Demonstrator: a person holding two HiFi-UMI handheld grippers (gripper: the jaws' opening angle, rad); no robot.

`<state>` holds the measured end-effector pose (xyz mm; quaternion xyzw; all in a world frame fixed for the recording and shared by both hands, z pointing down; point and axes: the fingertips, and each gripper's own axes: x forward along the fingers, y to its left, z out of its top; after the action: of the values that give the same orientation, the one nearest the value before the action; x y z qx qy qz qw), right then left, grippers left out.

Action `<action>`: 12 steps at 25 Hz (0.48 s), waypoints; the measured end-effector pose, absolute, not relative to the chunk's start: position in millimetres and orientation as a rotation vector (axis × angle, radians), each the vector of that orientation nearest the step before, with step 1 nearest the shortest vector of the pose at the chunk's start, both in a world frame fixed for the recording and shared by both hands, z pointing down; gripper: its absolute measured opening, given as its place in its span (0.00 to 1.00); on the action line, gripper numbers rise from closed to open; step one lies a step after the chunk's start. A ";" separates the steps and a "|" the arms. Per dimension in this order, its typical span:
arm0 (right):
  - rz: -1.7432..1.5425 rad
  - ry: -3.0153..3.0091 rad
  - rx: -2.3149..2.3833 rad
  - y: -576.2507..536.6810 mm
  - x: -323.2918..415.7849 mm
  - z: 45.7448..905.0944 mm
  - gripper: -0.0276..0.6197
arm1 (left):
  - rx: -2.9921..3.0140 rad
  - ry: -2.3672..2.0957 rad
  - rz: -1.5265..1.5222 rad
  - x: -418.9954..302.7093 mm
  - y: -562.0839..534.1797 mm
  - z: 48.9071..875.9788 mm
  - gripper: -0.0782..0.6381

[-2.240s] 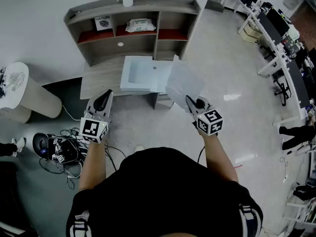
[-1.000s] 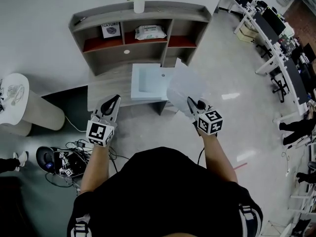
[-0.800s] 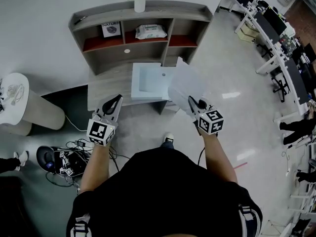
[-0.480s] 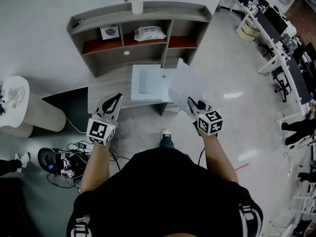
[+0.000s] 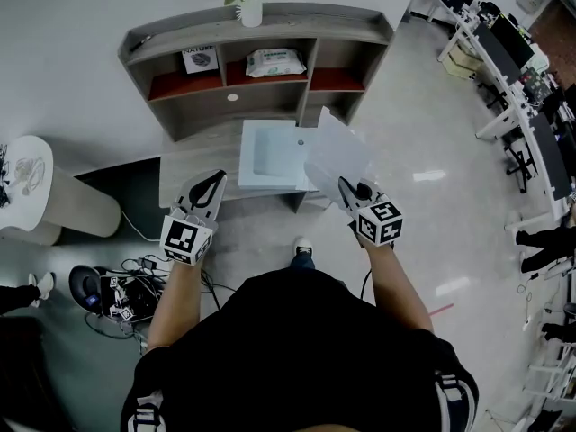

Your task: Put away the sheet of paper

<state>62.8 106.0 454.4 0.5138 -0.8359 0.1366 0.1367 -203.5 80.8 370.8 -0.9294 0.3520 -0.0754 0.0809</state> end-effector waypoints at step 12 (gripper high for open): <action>0.398 -2.428 1.486 74.3 79.9 459.7 0.07 | -2.799 1.005 -0.274 -172.2 56.0 386.4 0.14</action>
<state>79.9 74.3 459.7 0.5123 -0.8372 0.1373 0.1331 -172.2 56.0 386.4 -0.9344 0.3354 -0.0915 0.0776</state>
